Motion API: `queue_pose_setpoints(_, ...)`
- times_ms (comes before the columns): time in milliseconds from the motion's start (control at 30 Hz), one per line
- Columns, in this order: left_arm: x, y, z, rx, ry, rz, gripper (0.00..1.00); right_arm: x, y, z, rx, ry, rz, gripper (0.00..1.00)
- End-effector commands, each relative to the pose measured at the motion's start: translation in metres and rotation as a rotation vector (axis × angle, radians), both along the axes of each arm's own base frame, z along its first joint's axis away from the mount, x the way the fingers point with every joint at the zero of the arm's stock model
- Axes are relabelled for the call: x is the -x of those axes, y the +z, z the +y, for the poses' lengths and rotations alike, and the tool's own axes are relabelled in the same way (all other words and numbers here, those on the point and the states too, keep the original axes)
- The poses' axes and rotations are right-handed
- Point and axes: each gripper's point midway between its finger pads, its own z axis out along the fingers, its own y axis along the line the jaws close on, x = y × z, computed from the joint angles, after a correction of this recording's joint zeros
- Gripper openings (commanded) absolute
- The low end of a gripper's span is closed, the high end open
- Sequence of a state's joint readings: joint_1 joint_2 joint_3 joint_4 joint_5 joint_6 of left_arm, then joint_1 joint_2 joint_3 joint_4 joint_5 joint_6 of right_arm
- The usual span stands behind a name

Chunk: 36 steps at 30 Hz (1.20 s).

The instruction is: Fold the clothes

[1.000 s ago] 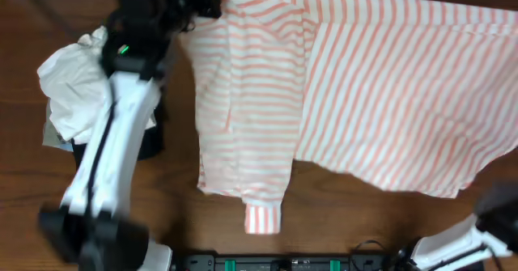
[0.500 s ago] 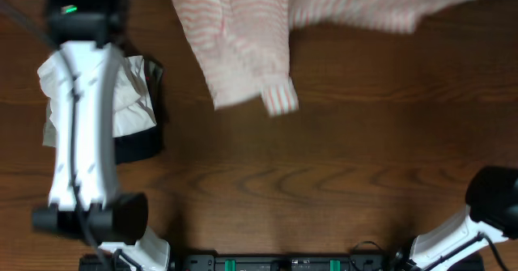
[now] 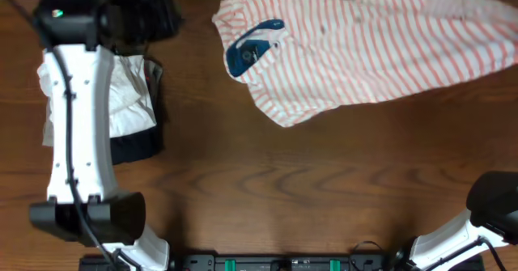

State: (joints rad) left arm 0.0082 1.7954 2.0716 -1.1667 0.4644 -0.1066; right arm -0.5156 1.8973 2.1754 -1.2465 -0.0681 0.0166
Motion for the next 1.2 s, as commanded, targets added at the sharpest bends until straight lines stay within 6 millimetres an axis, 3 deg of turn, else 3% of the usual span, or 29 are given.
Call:
queue_pose_setpoints(0, 0.005, -0.013, 0.007, -0.090, -0.027, 0.009, 0.06, 0.012, -0.024, -0.008, 0.020, -0.018, 0.094, 0.01)
queue_pose_setpoints(133, 0.013, -0.032, -0.012, -0.096, -0.082, 0.057, 0.06, 0.017, -0.047, -0.005, -0.007, -0.014, 0.144, 0.01)
queue_pose_setpoints(333, 0.033, -0.063, -0.055, -0.110, -0.204, 0.135, 0.06, 0.015, -0.055, -0.004, -0.012, -0.010, 0.152, 0.01)
queue_pose_setpoints(567, 0.069, -0.142, -0.088, -0.008, -0.100, 0.408, 0.06, 0.015, -0.055, -0.004, -0.011, -0.009, 0.151, 0.01)
queue_pose_setpoints(800, 0.088, -0.214, -0.138, 0.084, -0.174, 0.406, 0.17, 0.014, -0.055, -0.004, -0.011, -0.009, 0.150, 0.01)
queue_pose_setpoints(1033, 0.104, -0.238, -0.189, 0.112, -0.288, 0.306, 0.26, 0.014, -0.055, -0.004, -0.011, -0.009, 0.151, 0.01)
queue_pose_setpoints(1167, 0.105, -0.253, -0.191, 0.114, -0.181, 0.336, 0.32, 0.015, -0.055, -0.004, -0.012, -0.009, 0.152, 0.01)
